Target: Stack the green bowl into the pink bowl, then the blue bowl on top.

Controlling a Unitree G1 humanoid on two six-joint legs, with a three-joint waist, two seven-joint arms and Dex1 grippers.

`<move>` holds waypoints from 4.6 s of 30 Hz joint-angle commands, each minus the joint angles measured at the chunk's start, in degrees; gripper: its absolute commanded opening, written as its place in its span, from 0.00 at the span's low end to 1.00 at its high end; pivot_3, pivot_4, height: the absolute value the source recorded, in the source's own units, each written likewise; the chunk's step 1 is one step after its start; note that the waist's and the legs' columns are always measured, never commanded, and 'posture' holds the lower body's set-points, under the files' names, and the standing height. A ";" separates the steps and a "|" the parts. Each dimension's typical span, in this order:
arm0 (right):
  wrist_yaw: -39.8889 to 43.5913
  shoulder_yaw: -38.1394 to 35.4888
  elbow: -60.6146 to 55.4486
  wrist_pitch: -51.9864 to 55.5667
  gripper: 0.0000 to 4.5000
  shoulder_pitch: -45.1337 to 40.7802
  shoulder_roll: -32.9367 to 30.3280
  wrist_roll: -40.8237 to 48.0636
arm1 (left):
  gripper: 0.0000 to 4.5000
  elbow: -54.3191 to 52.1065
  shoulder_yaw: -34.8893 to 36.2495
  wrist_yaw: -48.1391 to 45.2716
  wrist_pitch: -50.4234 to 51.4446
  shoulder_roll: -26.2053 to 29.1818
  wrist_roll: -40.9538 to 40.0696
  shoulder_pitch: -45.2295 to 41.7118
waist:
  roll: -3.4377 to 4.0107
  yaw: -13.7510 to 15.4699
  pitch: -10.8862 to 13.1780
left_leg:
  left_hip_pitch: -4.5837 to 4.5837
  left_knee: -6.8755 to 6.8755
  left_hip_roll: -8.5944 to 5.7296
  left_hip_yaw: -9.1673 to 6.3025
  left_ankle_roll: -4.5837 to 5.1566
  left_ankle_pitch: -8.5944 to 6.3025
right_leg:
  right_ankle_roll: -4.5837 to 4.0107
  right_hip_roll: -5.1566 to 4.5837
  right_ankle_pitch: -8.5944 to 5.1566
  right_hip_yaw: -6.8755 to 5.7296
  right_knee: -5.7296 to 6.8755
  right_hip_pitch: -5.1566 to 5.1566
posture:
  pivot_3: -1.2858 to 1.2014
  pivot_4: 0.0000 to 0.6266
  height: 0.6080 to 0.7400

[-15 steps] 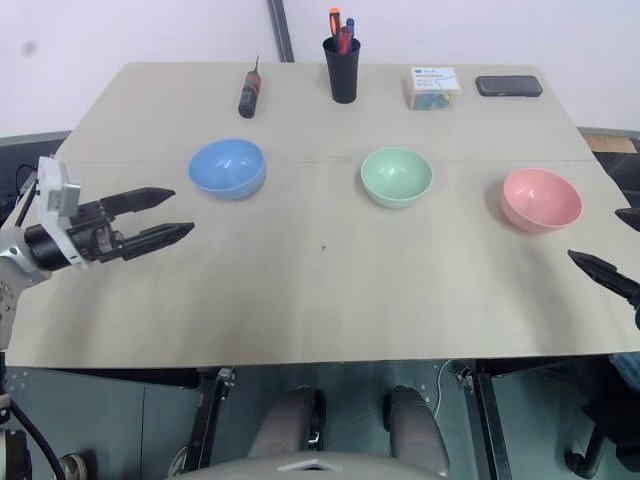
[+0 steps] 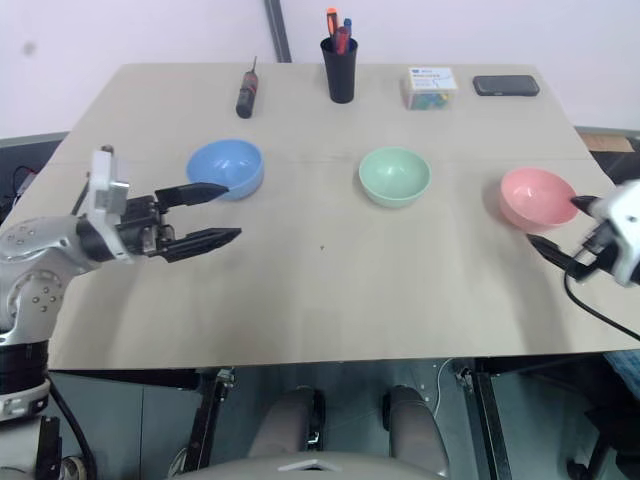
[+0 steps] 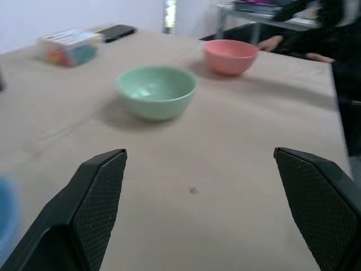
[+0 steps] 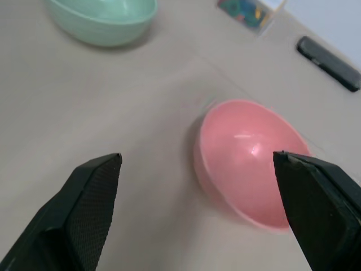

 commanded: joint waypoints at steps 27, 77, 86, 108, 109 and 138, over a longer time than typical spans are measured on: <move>4.52 17.87 -8.75 4.75 0.01 -11.64 5.63 -1.35 | 1.00 -5.29 -2.22 5.19 -3.30 -5.39 1.82 1.49 | 0.03 0.37 0.02 | -0.26 -0.03 -0.01 -0.01 0.02 -0.01 | -0.02 -0.05 0.01 0.00 0.12 -0.30 | 0.52 0.24 1.00; 5.92 43.59 54.15 -54.48 0.98 -56.67 11.65 -34.78 | 1.00 -10.98 0.01 10.84 -4.20 -5.80 3.16 4.59 | -0.10 -1.26 0.06 | -0.25 0.10 -0.02 0.33 0.00 -0.01 | -0.03 -0.09 0.01 0.33 0.47 -0.57 | 0.52 0.24 1.00; -3.41 49.14 69.09 -66.93 0.86 -62.73 17.58 -46.55 | 1.00 -14.11 2.52 13.25 -3.38 -5.67 2.02 7.59 | -0.08 -1.66 0.07 | -0.06 0.13 -0.01 0.38 -0.01 0.01 | -0.04 -0.07 0.01 0.50 0.75 -0.58 | 0.52 0.24 1.00; 11.24 42.65 65.36 -71.35 0.03 -66.88 8.65 -36.73 | 1.00 -12.02 0.05 13.72 -4.48 -6.90 1.67 5.58 | -0.02 -1.40 0.13 | -0.07 0.12 -0.04 0.30 -0.03 0.01 | -0.05 -0.11 0.02 0.48 0.72 -0.54 | 0.52 0.24 1.00; 16.32 40.96 60.00 -67.75 0.03 -64.70 6.87 -32.01 | 1.00 -10.68 -0.91 13.05 -4.93 -7.19 1.94 4.34 | -0.02 -1.37 0.13 | -0.07 0.12 -0.04 0.30 -0.02 0.01 | -0.05 -0.11 0.01 0.48 0.72 -0.55 | 0.52 0.24 1.00; 9.43 9.59 -24.60 9.82 0.98 -12.73 -0.51 5.79 | 1.00 3.88 -9.49 16.59 -9.31 -7.29 21.81 -7.94 | -0.05 -0.30 0.15 | -0.14 0.32 -0.01 0.27 0.04 -0.02 | -0.01 0.01 0.00 0.39 0.74 -0.48 | 0.52 0.24 1.00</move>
